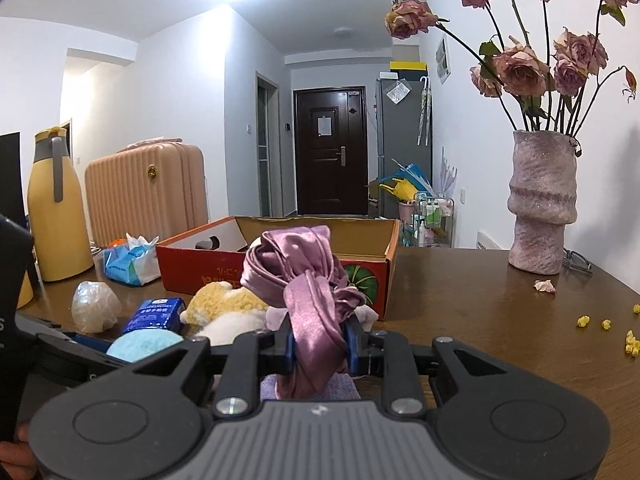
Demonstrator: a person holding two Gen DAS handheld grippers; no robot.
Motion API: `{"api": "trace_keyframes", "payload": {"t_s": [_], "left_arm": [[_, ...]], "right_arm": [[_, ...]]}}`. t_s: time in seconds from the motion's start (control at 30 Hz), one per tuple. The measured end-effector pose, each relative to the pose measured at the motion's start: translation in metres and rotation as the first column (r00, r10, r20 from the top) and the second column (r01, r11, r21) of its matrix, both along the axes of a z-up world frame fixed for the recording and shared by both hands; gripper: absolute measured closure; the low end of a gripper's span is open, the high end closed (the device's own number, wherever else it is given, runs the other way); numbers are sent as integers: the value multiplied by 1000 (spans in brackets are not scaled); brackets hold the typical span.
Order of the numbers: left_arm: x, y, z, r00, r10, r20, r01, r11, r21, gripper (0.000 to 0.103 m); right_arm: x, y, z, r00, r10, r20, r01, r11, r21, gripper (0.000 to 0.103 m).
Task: Organize soft objects
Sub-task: 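Close the left gripper on the light blue plush while the right gripper holds the pink ribbon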
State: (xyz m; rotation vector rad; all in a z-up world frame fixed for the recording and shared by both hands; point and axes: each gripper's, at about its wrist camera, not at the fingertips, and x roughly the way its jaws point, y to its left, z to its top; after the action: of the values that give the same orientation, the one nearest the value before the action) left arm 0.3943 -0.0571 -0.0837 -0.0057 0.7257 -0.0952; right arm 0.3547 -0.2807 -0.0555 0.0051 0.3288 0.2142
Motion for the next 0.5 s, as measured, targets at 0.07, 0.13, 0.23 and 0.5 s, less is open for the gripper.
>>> {"api": "trace_keyframes", "payload": {"t_s": [0.07, 0.13, 0.23, 0.5], "left_arm": [[-1, 0, 0, 1000, -7, 3, 7, 1000, -4, 23], [-2, 0, 1, 1000, -11, 10, 11, 1000, 1, 24], [-3, 0, 1, 1000, -13, 14, 13, 1000, -5, 26], [-10, 2, 7, 998, -5, 58, 5, 1000, -1, 27]], "right_arm": [[0, 0, 0, 1000, -1, -1, 1, 1000, 0, 80], [0, 0, 1, 1000, -3, 3, 3, 1000, 1, 80], [-1, 0, 1, 1000, -1, 4, 1, 1000, 1, 80], [-4, 0, 1, 1000, 10, 17, -10, 1000, 2, 80]]}}
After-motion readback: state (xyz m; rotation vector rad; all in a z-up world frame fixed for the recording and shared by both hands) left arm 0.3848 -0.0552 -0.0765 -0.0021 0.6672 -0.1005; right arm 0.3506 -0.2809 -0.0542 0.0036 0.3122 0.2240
